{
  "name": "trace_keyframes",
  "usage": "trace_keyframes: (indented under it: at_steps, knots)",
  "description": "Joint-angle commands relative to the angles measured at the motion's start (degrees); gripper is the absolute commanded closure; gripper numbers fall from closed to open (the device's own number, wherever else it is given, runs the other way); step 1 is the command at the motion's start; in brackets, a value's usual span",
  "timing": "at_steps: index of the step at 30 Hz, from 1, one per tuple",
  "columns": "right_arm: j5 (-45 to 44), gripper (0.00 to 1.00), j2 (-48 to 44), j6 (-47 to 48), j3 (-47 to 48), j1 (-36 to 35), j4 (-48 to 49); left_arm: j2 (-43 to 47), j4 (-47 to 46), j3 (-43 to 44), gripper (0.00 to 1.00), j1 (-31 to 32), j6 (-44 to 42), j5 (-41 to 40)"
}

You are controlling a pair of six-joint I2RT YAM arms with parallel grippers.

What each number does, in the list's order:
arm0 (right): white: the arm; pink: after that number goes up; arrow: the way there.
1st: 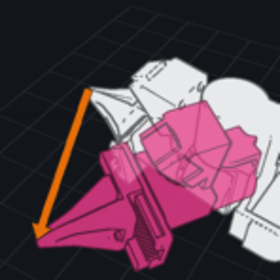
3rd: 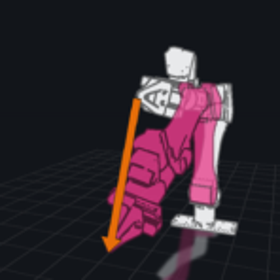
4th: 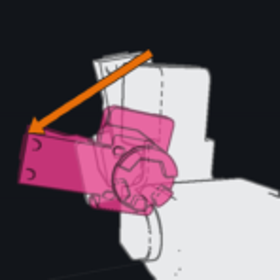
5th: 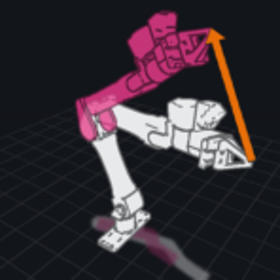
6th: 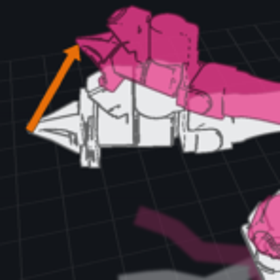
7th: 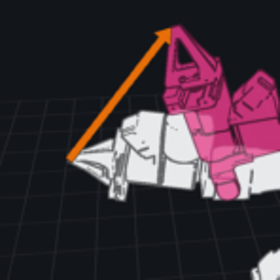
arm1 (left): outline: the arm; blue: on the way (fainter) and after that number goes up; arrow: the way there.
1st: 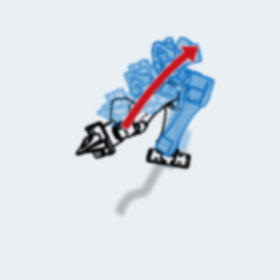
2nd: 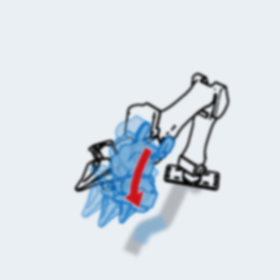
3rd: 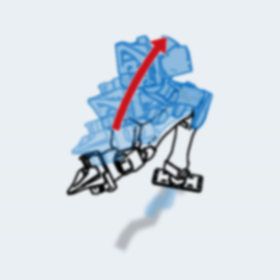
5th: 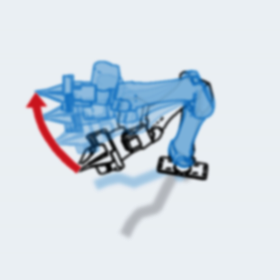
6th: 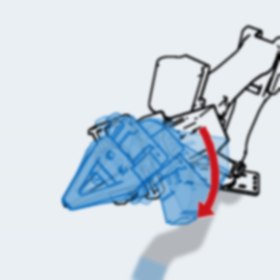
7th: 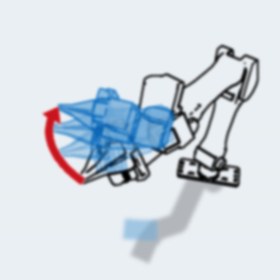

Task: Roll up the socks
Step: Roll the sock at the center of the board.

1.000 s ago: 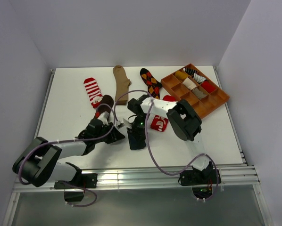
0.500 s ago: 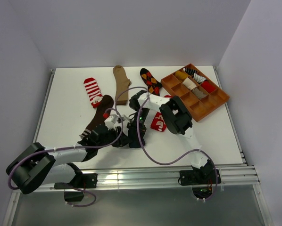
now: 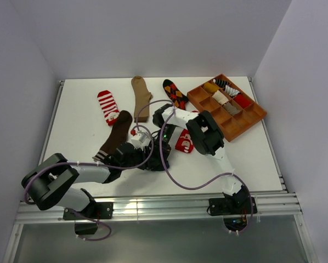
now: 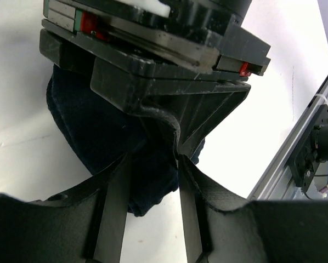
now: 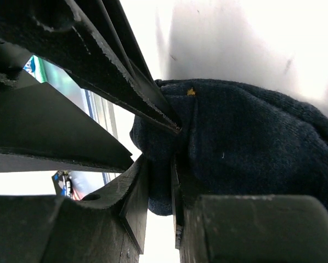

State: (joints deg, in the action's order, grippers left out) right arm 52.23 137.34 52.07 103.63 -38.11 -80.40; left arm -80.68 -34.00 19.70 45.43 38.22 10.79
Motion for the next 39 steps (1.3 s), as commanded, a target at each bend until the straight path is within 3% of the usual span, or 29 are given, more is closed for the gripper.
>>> trace_keyframes:
  at_steps: [1, 16, 39]
  knots:
    - [-1.4, 0.78, 1.7, 0.6, 1.1, 1.4, -2.1, -1.7, -3.6, 1.1, 0.56, 0.3, -2.0, 0.6]
    - [0.4, 0.78, 1.1, 0.7, -0.5, 2.2, -2.1, -4.2, -2.1, 1.6, 0.47, 0.3, -6.5, -4.3]
    - [-0.4, 0.79, 0.1, -2.1, -3.6, 3.9, -1.3, -11.2, -12.5, -1.5, 0.55, -2.8, -4.4, 7.7]
